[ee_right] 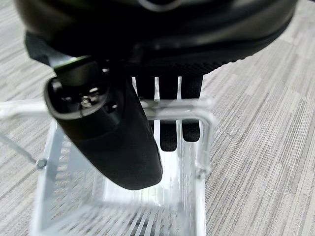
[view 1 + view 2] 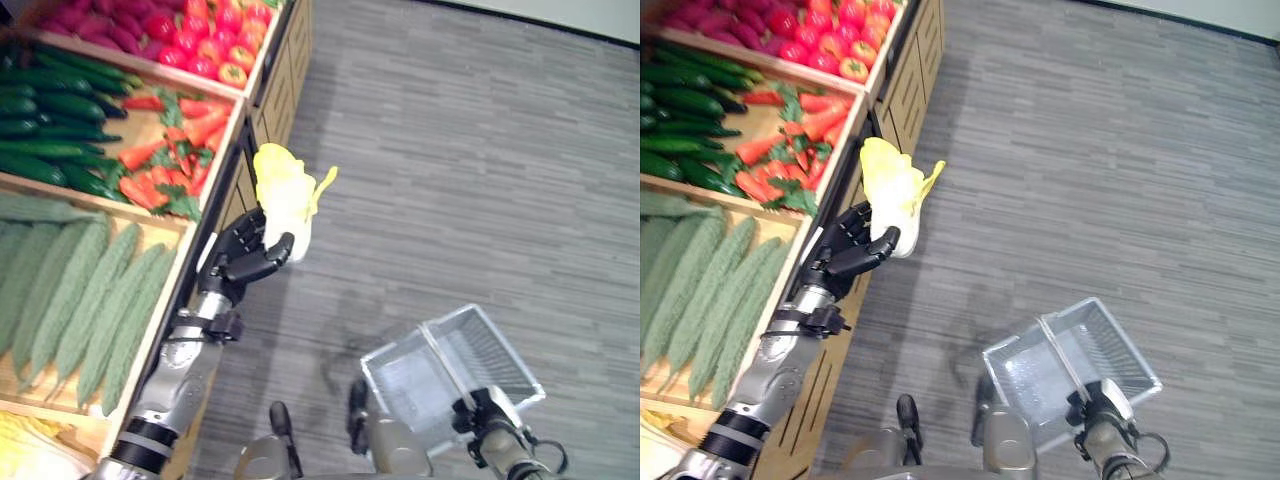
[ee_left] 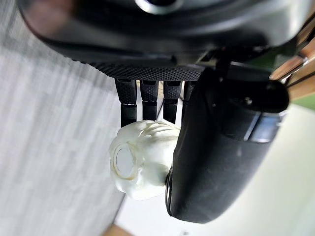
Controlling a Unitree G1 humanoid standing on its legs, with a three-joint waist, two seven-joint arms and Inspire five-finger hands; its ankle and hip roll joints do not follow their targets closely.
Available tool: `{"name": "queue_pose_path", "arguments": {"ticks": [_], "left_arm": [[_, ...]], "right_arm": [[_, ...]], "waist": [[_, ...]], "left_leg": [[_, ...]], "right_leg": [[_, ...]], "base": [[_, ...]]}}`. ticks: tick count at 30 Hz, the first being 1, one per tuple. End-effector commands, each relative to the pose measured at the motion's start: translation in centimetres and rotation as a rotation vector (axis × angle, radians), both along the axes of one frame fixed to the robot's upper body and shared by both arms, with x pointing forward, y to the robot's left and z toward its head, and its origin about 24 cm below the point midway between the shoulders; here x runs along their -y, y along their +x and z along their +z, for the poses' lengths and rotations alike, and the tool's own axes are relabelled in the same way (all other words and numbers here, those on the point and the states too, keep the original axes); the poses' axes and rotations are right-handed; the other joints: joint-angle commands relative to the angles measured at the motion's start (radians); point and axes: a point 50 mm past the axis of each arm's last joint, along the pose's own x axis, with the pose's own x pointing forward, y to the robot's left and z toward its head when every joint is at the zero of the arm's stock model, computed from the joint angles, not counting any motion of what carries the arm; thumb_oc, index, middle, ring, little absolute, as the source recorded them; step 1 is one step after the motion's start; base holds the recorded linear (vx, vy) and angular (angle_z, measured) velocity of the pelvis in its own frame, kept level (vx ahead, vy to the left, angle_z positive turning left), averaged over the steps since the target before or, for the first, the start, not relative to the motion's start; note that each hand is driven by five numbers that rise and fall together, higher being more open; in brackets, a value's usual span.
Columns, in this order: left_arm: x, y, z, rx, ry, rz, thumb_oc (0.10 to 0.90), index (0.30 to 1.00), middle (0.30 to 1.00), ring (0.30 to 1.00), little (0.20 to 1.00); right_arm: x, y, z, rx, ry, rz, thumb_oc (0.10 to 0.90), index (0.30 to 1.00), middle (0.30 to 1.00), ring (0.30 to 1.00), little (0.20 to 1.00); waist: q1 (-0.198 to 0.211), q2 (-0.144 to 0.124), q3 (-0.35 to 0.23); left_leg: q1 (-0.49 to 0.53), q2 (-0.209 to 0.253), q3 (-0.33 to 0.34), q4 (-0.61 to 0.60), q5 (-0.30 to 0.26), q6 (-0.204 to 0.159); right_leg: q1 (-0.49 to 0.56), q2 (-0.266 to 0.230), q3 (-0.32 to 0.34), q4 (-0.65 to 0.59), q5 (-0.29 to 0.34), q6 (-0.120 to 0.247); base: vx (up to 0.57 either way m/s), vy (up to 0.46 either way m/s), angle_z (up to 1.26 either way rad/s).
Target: Get the vegetables into the basket
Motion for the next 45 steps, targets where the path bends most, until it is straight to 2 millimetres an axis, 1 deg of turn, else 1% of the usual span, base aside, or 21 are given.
{"name": "queue_pose_path", "arguments": {"ticks": [1, 4, 11, 14, 15, 16, 17, 18, 23, 24, 25, 26, 29, 31, 32, 35, 39, 41, 42, 44, 45], "left_arm": [[0.8, -0.1, 6.0, 0.314, -0.032, -0.056, 0.400, 0.300, 0.300, 0.300, 0.300], [0.9, -0.1, 5.8, 0.309, -0.030, -0.057, 0.400, 0.300, 0.300, 0.300, 0.300], [1.2, -0.2, 4.3, 0.242, -0.115, -0.031, 0.400, 0.300, 0.300, 0.300, 0.300], [1.7, -0.2, 4.0, 0.228, -0.124, -0.040, 0.400, 0.300, 0.300, 0.300, 0.300], [2.3, 0.0, 3.7, 0.219, -0.126, -0.063, 0.400, 0.300, 0.300, 0.300, 0.300], [2.3, 0.0, 3.7, 0.219, -0.127, -0.063, 0.400, 0.300, 0.300, 0.300, 0.300], [2.7, 0.0, 3.7, 0.219, -0.099, -0.086, 0.400, 0.300, 0.300, 0.300, 0.300], [2.7, 0.0, 3.7, 0.219, -0.100, -0.086, 0.400, 0.300, 0.300, 0.300, 0.300], [3.9, -0.1, 3.6, 0.206, -0.014, -0.187, 0.400, 0.300, 0.300, 0.300, 0.300], [4.8, -0.1, 3.3, 0.197, 0.081, -0.270, 0.400, 0.300, 0.300, 0.300, 0.300], [4.8, -0.1, 3.4, 0.203, 0.102, -0.279, 0.400, 0.300, 0.300, 0.300, 0.300], [5.2, 0.0, 3.4, 0.224, 0.238, -0.336, 0.400, 0.300, 0.300, 0.300, 0.300], [5.7, 0.3, 3.8, 0.261, 0.327, -0.370, 0.400, 0.300, 0.300, 0.300, 0.300], [6.7, 0.7, 4.7, 0.352, 0.532, -0.426, 0.400, 0.300, 0.300, 0.300, 0.300], [6.8, 0.8, 4.8, 0.354, 0.535, -0.426, 0.400, 0.300, 0.300, 0.300, 0.300], [8.5, 1.3, 6.4, 0.534, 0.802, -0.490, 0.400, 0.300, 0.300, 0.300, 0.300], [9.5, 1.4, 6.5, 0.607, 0.924, -0.516, 0.400, 0.300, 0.300, 0.300, 0.300], [10.0, 1.7, 6.4, 0.694, 1.108, -0.530, 0.400, 0.300, 0.300, 0.300, 0.300], [10.0, 1.7, 6.4, 0.694, 1.108, -0.530, 0.400, 0.300, 0.300, 0.300, 0.300], [10.5, 2.2, 6.9, 0.847, 1.341, -0.517, 0.400, 0.300, 0.300, 0.300, 0.300], [10.7, 2.4, 6.7, 0.875, 1.385, -0.498, 0.400, 0.300, 0.300, 0.300, 0.300]], "right_arm": [[1.7, -0.1, 0.9, 0.025, -0.080, 0.021, 0.400, 0.300, 0.300, 0.300, 0.300], [1.4, 0.5, 1.0, 0.037, -0.084, 0.068, 0.400, 0.300, 0.300, 0.300, 0.300], [2.0, 3.1, 3.3, 0.183, -0.130, 0.162, 0.400, 0.300, 0.300, 0.300, 0.300], [2.7, 4.1, 4.4, 0.226, -0.162, 0.180, 0.400, 0.300, 0.300, 0.300, 0.300], [3.8, 5.0, 5.5, 0.256, -0.203, 0.170, 0.400, 0.300, 0.300, 0.300, 0.300], [3.9, 5.0, 5.5, 0.256, -0.204, 0.169, 0.400, 0.300, 0.300, 0.300, 0.300], [4.6, 6.6, 7.2, 0.320, -0.241, 0.190, 0.400, 0.300, 0.300, 0.300, 0.300], [4.6, 6.6, 7.2, 0.319, -0.241, 0.190, 0.400, 0.300, 0.300, 0.300, 0.300], [5.6, 8.9, 10.4, 0.443, -0.293, 0.224, 0.400, 0.300, 0.300, 0.300, 0.300], [5.1, 11.4, 13.1, 0.561, -0.309, 0.276, 0.400, 0.300, 0.300, 0.300, 0.300], [4.8, 11.8, 13.5, 0.581, -0.305, 0.292, 0.400, 0.300, 0.300, 0.300, 0.300], [3.5, 14.1, 15.9, 0.689, -0.305, 0.349, 0.400, 0.300, 0.300, 0.300, 0.300], [2.6, 15.3, 16.9, 0.742, -0.287, 0.369, 0.400, 0.300, 0.300, 0.300, 0.300], [0.9, 17.2, 19.1, 0.842, -0.264, 0.421, 0.400, 0.300, 0.300, 0.300, 0.300], [0.9, 17.2, 19.1, 0.843, -0.264, 0.420, 0.400, 0.300, 0.300, 0.300, 0.300], [-1.4, 19.2, 21.7, 0.950, -0.241, 0.506, 0.400, 0.300, 0.300, 0.300, 0.300], [-3.0, 20.4, 23.2, 1.005, -0.222, 0.557, 0.400, 0.300, 0.300, 0.300, 0.300], [-4.6, 21.3, 24.2, 1.047, -0.196, 0.603, 0.400, 0.300, 0.300, 0.300, 0.300], [-4.6, 21.3, 24.2, 1.047, -0.196, 0.603, 0.400, 0.300, 0.300, 0.300, 0.300], [-5.8, 21.7, 25.0, 1.087, -0.160, 0.628, 0.400, 0.300, 0.300, 0.300, 0.300], [-6.3, 21.7, 25.2, 1.105, -0.140, 0.637, 0.400, 0.300, 0.300, 0.300, 0.300]], "waist": [[0.006, -0.034, -0.112], [0.007, -0.042, -0.118], [-0.017, -0.004, -0.108], [-0.018, 0.005, -0.098], [-0.005, 0.010, -0.092], [-0.007, 0.011, -0.093], [-0.007, 0.017, -0.099], [-0.007, 0.018, -0.099], [-0.020, 0.030, -0.131], [-0.026, 0.025, -0.139], [-0.024, 0.024, -0.139], [-0.022, 0.019, -0.145], [-0.020, 0.014, -0.149], [-0.023, 0.012, -0.160], [-0.022, 0.011, -0.158], [-0.029, 0.014, -0.167], [-0.029, 0.017, -0.170], [-0.031, 0.023, -0.176], [-0.031, 0.023, -0.176], [-0.033, 0.027, -0.176], [-0.033, 0.027, -0.174]], "left_leg": [[-0.094, 0.014, -0.053, 0.061, 0.009, -0.057], [-0.087, 0.036, -0.034, 0.057, 0.024, -0.074], [-0.086, 0.110, -0.045, 0.073, 0.083, -0.133], [-0.092, 0.108, -0.076, 0.097, 0.080, -0.140], [-0.105, 0.079, -0.167, 0.097, 0.076, -0.141], [-0.106, 0.079, -0.169, 0.097, 0.076, -0.141], [-0.114, 0.062, -0.218, 0.061, 0.072, -0.133], [-0.113, 0.061, -0.219, 0.059, 0.073, -0.133], [-0.081, 0.064, -0.190, -0.009, 0.083, -0.118], [-0.059, 0.055, -0.172, -0.028, 0.075, -0.110], [-0.053, 0.052, -0.167, -0.034, 0.072, -0.108], [-0.041, 0.049, -0.145, -0.051, 0.068, -0.102], [-0.036, 0.047, -0.139, -0.057, 0.065, -0.099], [-0.027, 0.045, -0.133, -0.065, 0.060, -0.097], [-0.026, 0.045, -0.133, -0.065, 0.060, -0.097], [-0.019, 0.041, -0.131, -0.066, 0.054, -0.099], [-0.015, 0.043, -0.129, -0.066, 0.052, -0.101], [-0.009, 0.047, -0.127, -0.066, 0.050, -0.103], [-0.009, 0.047, -0.127, -0.066, 0.050, -0.103], [-0.007, 0.049, -0.129, -0.066, 0.050, -0.107], [-0.007, 0.050, -0.131, -0.066, 0.051, -0.108]], "right_leg": [[0.033, -0.026, 0.035, -0.078, 0.069, 0.046], [0.058, 0.004, 0.028, -0.142, 0.060, 0.037], [0.104, 0.081, 0.027, -0.209, 0.039, -0.007], [0.115, 0.086, 0.032, -0.219, 0.040, -0.014], [0.112, 0.083, 0.045, -0.224, 0.043, -0.016], [0.112, 0.083, 0.043, -0.224, 0.042, -0.016], [0.106, 0.081, 0.053, -0.226, 0.049, -0.011], [0.106, 0.080, 0.052, -0.226, 0.049, -0.011], [0.095, 0.080, 0.063, -0.229, 0.059, -0.006], [0.092, 0.071, 0.084, -0.235, 0.073, 0.005], [0.090, 0.069, 0.093, -0.236, 0.076, 0.007], [0.079, 0.061, 0.111, -0.235, 0.085, 0.016], [0.075, 0.057, 0.120, -0.234, 0.088, 0.019], [0.075, 0.054, 0.124, -0.238, 0.090, 0.023], [0.076, 0.054, 0.124, -0.238, 0.090, 0.023], [0.079, 0.052, 0.127, -0.244, 0.093, 0.026], [0.082, 0.053, 0.125, -0.246, 0.092, 0.028], [0.090, 0.053, 0.120, -0.248, 0.090, 0.029], [0.090, 0.053, 0.120, -0.248, 0.090, 0.029], [0.095, 0.055, 0.117, -0.250, 0.087, 0.031], [0.096, 0.055, 0.116, -0.250, 0.086, 0.031]], "base": [[-0.02, -0.230, -0.13], [-0.01, -0.221, -0.28], [-0.02, -0.218, -0.18], [-0.03, -0.091, -0.10], [-0.03, -0.048, -0.19], [-0.04, -0.025, -0.14], [-0.01, -0.007, -0.12], [-0.01, 0.006, -0.09], [0.04, 0.070, 0.01], [0.05, 0.149, -0.27], [0.06, 0.222, -0.53], [0.03, 0.132, -0.62], [0.04, 0.071, -0.30], [0.04, 0.043, -0.03], [0.03, 0.027, -0.03], [0.02, 0.024, -0.02], [0.00, 0.000, 0.00], [0.00, 0.000, 0.00], [0.00, 0.000, 0.00], [0.00, 0.000, 0.00], [0.00, -0.006, 0.03]]}}
